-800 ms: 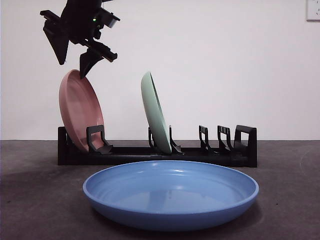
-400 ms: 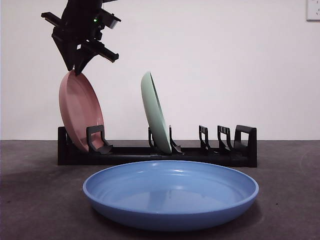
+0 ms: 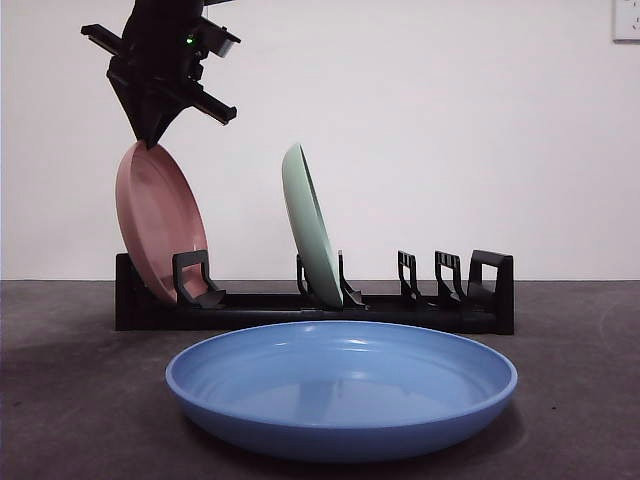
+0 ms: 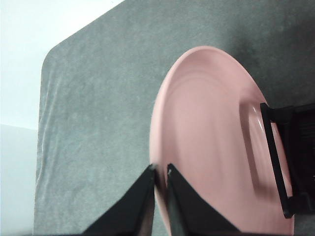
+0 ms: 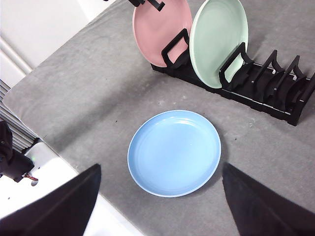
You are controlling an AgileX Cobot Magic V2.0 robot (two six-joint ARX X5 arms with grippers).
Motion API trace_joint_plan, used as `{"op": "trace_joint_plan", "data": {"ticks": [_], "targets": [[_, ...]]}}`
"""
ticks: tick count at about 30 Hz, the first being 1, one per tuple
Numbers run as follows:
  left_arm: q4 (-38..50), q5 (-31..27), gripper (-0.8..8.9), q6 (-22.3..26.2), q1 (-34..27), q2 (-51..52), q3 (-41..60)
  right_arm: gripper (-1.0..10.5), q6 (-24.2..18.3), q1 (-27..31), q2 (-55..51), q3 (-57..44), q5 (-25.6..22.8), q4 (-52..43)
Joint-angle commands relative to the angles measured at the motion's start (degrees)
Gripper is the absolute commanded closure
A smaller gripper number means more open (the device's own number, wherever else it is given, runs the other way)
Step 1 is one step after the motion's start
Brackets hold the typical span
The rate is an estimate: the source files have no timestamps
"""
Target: Place the plate
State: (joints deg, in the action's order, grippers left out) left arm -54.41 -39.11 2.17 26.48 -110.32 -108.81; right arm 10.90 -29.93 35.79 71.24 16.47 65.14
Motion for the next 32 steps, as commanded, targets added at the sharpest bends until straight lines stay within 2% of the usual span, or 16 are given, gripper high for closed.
{"op": "trace_joint_plan", "data": {"ticks": [1, 5, 25, 32], "targets": [[0.24, -0.44, 8.04, 1.60, 0.22, -1.46, -1.73, 5.5, -0.46, -0.24, 0.17, 1.07, -0.02, -0.35], [0.39, -3.06, 8.04, 2.75, 0.22, -1.46, -1.99, 5.5, -0.46, -0.24, 0.17, 1.07, -0.02, -0.33], [-3.67, -5.64, 8.04, 3.56, 1.38, -0.76, -12.92, 5.5, -2.36, -0.24, 0.17, 1.07, -0.02, -0.39], [-4.57, -6.08, 8.04, 3.58, 2.01, 2.60, -13.42, 5.5, -2.84, -0.24, 0.17, 1.07, -0.02, -0.68]]}}
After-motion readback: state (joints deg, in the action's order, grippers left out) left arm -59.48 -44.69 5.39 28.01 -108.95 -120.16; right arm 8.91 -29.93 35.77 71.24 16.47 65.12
